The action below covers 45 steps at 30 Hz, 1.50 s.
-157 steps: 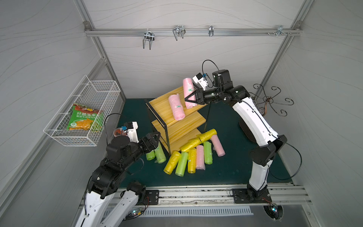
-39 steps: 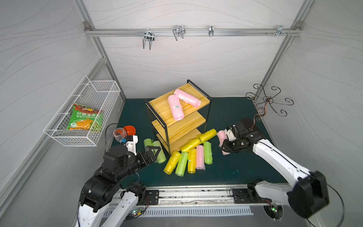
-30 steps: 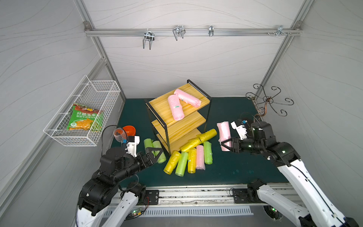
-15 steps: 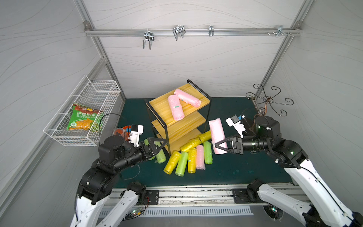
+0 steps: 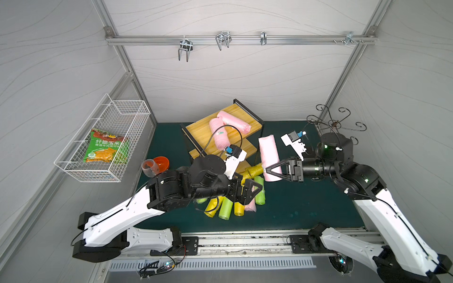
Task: Sort the rolls of trash bags by color and place them on the shelf
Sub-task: Pick up the roll of trash bags from the center of the board.
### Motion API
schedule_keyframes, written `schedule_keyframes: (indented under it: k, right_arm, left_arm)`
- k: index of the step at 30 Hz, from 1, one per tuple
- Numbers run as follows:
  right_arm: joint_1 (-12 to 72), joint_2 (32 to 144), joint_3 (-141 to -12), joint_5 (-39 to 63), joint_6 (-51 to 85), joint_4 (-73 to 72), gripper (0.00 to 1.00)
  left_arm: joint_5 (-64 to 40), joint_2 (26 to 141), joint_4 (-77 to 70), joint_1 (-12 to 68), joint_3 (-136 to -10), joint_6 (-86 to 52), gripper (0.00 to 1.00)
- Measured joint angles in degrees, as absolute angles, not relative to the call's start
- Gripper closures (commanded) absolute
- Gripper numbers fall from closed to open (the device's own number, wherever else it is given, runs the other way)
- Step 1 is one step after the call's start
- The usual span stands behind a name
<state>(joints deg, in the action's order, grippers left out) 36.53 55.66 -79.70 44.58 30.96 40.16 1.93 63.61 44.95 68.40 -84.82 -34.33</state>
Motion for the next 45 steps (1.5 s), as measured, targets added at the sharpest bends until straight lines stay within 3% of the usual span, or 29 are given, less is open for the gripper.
schedule_keyframes:
  k: [11,21,29,35,42,45]
  right_arm:
    - [37.54,55.29,-76.99,51.00,34.37,36.40,1.00]
    - [43.42,55.79,-75.57,52.01,34.68,36.45,1.00]
    - [46.89,57.43,-75.81,51.64,34.00,36.49,1.00]
    - [47.53,57.60,-76.03,50.61,33.04,36.53,1.00]
    - [47.55,58.24,-77.06,49.80,32.62,37.41,1.00]
    - [47.55,58.54,-77.45,49.69,32.51,37.95,1.00]
  left_arm:
    - [5.63,56.14,30.61,68.58,-78.59,-34.30,0.02]
    - [3.55,59.90,25.47,68.69,-78.87,-34.65,0.04]
    - [4.49,59.66,24.27,68.69,-78.74,-36.03,0.41]
    - [5.34,59.42,24.43,68.69,-78.56,-37.10,0.54]
    - [5.19,59.81,23.88,68.62,-78.61,-38.65,0.56]
    - [5.26,59.92,24.08,68.62,-78.74,-39.13,0.71]
